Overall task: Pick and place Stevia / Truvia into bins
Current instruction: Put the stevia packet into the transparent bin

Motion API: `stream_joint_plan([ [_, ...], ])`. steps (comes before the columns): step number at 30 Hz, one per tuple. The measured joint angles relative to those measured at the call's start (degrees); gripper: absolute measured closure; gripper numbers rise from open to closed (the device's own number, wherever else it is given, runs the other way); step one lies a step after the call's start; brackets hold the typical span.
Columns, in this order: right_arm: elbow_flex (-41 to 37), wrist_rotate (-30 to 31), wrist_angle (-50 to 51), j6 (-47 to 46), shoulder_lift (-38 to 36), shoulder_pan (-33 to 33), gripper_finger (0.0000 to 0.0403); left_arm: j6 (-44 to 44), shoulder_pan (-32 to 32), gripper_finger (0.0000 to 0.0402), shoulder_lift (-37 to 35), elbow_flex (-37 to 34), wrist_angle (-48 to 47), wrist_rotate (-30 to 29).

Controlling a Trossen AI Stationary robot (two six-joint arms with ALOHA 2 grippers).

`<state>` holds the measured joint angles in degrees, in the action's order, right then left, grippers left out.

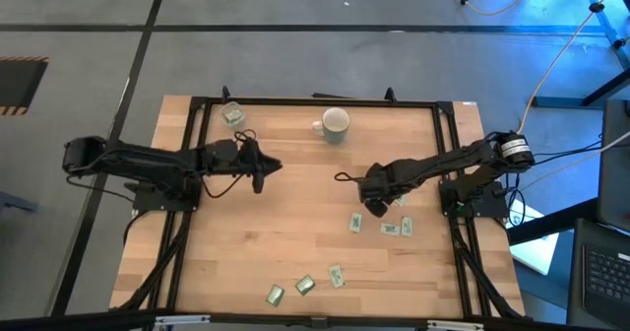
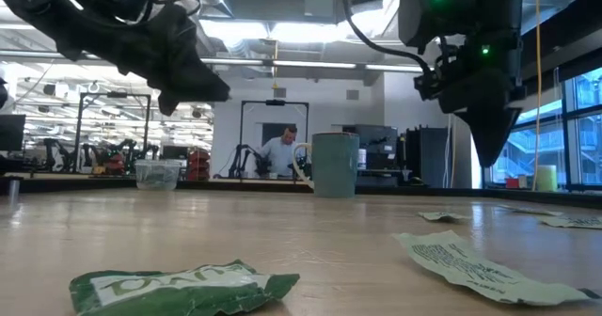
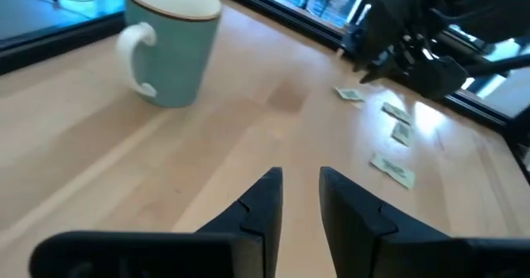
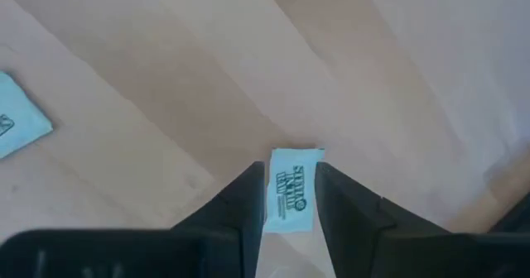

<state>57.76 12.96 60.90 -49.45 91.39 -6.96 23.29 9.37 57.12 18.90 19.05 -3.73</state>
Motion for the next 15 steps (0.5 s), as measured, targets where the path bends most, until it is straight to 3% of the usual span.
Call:
stream_joint_plan([
  [9, -0.31, -2.01, -0.39, -0.04, 0.79, 0.0, 0.0292, -2.05, -3.3, 0.0326, 0.02, 0.0, 0.04, -1.61],
  [15, -5.48, -3.83, -3.0, -0.02, 0.75, 0.92, 0.0292, -2.73, -4.11, 0.0326, 0.02, 0.0, 0.07, -2.8],
])
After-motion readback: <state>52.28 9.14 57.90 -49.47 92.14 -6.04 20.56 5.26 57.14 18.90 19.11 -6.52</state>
